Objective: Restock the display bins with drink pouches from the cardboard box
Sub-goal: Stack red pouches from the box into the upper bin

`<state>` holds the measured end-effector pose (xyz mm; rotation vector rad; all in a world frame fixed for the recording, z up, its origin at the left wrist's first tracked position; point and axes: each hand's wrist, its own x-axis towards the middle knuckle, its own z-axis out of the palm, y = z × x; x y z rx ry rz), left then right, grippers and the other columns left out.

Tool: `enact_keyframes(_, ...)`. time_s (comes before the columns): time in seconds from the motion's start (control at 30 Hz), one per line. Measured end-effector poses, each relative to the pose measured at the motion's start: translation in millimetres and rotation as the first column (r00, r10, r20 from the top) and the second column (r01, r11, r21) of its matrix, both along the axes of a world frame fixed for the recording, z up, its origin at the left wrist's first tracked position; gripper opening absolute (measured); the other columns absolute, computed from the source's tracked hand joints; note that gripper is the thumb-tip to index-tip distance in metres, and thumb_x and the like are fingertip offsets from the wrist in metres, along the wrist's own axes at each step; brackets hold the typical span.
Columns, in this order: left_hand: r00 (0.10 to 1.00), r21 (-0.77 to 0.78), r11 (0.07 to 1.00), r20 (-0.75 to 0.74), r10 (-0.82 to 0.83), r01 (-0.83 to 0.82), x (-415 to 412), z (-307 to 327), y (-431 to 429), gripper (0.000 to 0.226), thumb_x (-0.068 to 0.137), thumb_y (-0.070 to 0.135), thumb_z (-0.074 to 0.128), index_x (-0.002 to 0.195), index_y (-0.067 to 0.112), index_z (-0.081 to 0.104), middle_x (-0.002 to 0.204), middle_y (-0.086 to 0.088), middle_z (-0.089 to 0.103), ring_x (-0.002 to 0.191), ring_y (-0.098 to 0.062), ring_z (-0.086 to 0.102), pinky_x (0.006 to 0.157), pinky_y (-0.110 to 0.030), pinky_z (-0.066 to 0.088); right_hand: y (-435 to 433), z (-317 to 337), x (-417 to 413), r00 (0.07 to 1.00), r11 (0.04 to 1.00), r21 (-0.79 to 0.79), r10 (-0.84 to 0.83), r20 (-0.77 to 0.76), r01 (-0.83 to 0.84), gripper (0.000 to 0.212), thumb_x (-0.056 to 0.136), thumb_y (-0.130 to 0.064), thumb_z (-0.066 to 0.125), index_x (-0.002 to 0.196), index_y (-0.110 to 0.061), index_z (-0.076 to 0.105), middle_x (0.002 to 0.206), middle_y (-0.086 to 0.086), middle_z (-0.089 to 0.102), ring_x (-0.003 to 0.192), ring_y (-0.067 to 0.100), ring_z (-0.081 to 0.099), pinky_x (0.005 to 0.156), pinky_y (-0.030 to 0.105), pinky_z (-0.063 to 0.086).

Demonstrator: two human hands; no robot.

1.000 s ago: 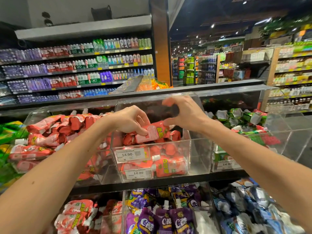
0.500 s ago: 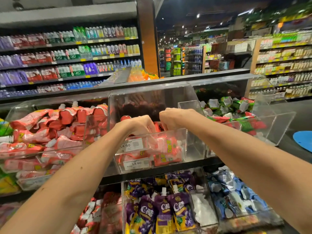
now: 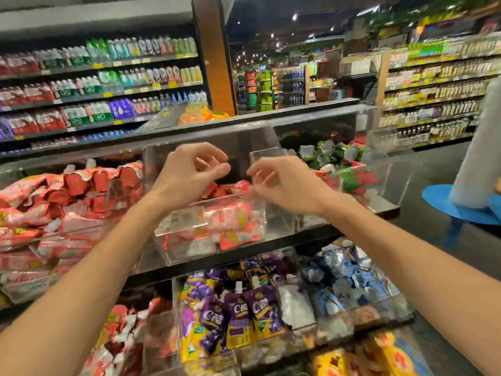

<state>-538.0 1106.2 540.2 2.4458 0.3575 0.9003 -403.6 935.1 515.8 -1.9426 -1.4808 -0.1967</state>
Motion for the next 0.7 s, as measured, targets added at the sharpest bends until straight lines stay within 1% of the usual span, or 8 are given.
enact_keyframes(0.07,0.995,-0.024,0.996,0.058,-0.086,0.088,-3.4,-9.9,-47.6,0.009,0.084,0.026,0.078,0.091,0.029,0.074,0.083,0.008,0.072,0.074,-0.008,0.066,0.068,-0.020,0.050,-58.8,-26.9,2.0,1.000,0.995,0.103,-0.005,-0.027,0.007,0.031,0.090,-0.033,0.071,0.117,-0.018,0.068,0.100,-0.005,0.071,0.088,0.008,0.066,0.080,0.028,0.056)
enact_keyframes(0.13,0.978,-0.067,0.978,0.076,-0.192,0.197,8.1,-34.1,-106.7,0.010,0.080,0.033,0.077,0.088,0.033,0.073,0.082,0.013,0.071,0.073,-0.007,0.065,0.067,-0.020,0.051,-128.1,-68.0,7.1,0.993,0.975,0.197,-0.093,-0.073,0.106,0.033,0.087,-0.034,0.073,0.116,-0.018,0.069,0.099,-0.008,0.071,0.088,0.006,0.066,0.077,0.027,0.056)
enact_keyframes(0.23,0.928,-0.114,0.921,0.069,-0.367,0.373,44.6,-89.6,-208.2,0.013,0.081,0.035,0.072,0.094,0.033,0.072,0.089,0.019,0.069,0.077,-0.001,0.065,0.069,-0.018,0.052,-239.1,-136.0,11.2,0.920,0.921,0.212,-0.258,-0.297,0.326,0.035,0.081,-0.046,0.069,0.111,-0.026,0.070,0.094,-0.018,0.070,0.085,0.001,0.067,0.076,0.021,0.054)
enact_keyframes(0.33,0.869,-0.211,0.850,-0.003,-0.494,0.482,98.1,-155.6,-314.0,0.015,0.083,0.038,0.071,0.096,0.030,0.071,0.093,0.015,0.068,0.084,-0.004,0.066,0.074,-0.023,0.054,-350.4,-197.1,19.6,0.781,0.838,0.095,-0.452,-0.431,0.537,0.039,0.079,-0.050,0.064,0.107,-0.025,0.071,0.097,-0.016,0.071,0.085,0.000,0.067,0.077,0.020,0.053)
enact_keyframes(0.4,0.811,-0.259,0.794,-0.063,-0.582,0.549,138.2,-194.4,-387.0,0.017,0.083,0.046,0.068,0.093,0.032,0.070,0.090,0.014,0.066,0.084,-0.004,0.065,0.076,-0.025,0.053,-422.6,-230.3,26.8,0.656,0.757,-0.005,-0.570,-0.495,0.654,0.037,0.078,-0.047,0.066,0.107,-0.023,0.072,0.099,-0.014,0.072,0.087,0.002,0.066,0.079,0.027,0.055)
enact_keyframes(0.47,0.731,-0.272,0.729,-0.115,-0.672,0.628,171.2,-227.9,-456.5,0.021,0.081,0.045,0.067,0.094,0.029,0.070,0.087,0.012,0.066,0.082,-0.004,0.063,0.076,-0.022,0.049,-488.3,-255.0,28.5,0.518,0.658,-0.110,-0.675,-0.526,0.745,0.032,0.081,-0.037,0.072,0.109,-0.023,0.072,0.103,-0.012,0.071,0.092,0.007,0.067,0.082,0.034,0.055)
enact_keyframes(0.57,0.610,-0.269,0.656,-0.242,-0.755,0.705,216.5,-267.0,-553.9,0.021,0.076,0.032,0.072,0.093,0.019,0.074,0.089,0.006,0.070,0.082,-0.012,0.064,0.076,-0.016,0.045,-576.2,-280.2,30.8,0.346,0.516,-0.234,-0.785,-0.514,0.824,0.029,0.087,-0.027,0.074,0.116,-0.023,0.069,0.109,-0.011,0.067,0.102,0.011,0.064,0.091,0.033,0.051)
enact_keyframes(0.7,0.481,-0.321,0.621,-0.418,-0.771,0.715,273.4,-317.5,-640.4,0.032,0.074,0.034,0.068,0.097,0.013,0.073,0.095,-0.004,0.072,0.090,-0.023,0.068,0.082,-0.034,0.051,-647.0,-310.0,47.9,0.177,0.397,-0.371,-0.846,-0.504,0.839,0.031,0.091,-0.031,0.069,0.119,-0.019,0.067,0.115,-0.006,0.066,0.110,0.015,0.061,0.098,0.036,0.048)
